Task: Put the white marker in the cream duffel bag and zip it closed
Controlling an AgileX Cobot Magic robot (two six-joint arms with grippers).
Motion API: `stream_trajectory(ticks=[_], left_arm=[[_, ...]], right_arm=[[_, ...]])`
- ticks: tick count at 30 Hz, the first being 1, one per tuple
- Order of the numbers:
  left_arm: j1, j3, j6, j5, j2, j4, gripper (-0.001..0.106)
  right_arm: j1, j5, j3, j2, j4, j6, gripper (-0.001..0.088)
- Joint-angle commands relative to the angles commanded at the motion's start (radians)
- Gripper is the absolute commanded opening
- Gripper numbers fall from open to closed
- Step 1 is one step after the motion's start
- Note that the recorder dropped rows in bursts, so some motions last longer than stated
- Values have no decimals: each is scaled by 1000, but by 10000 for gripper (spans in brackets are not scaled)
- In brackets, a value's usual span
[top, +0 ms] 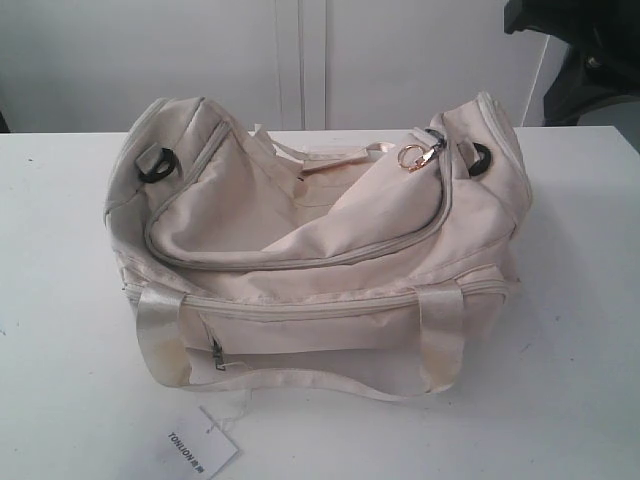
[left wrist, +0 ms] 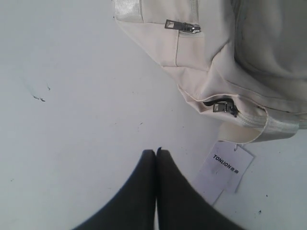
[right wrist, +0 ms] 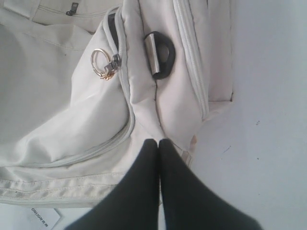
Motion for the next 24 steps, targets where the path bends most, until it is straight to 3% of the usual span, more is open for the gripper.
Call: stream_trajectory(ticks=[6, 13, 24], left_arm=[[-3, 0, 21, -25, -25, 0, 0], [-178, 61, 4, -217, -140, 80, 0], [-178, 253, -6, -347, -371, 103, 0]], right_arm=[[0, 0, 0, 0, 0, 0, 0], [0, 0, 0, 0, 0, 0, 0], [0, 0, 0, 0, 0, 0, 0]])
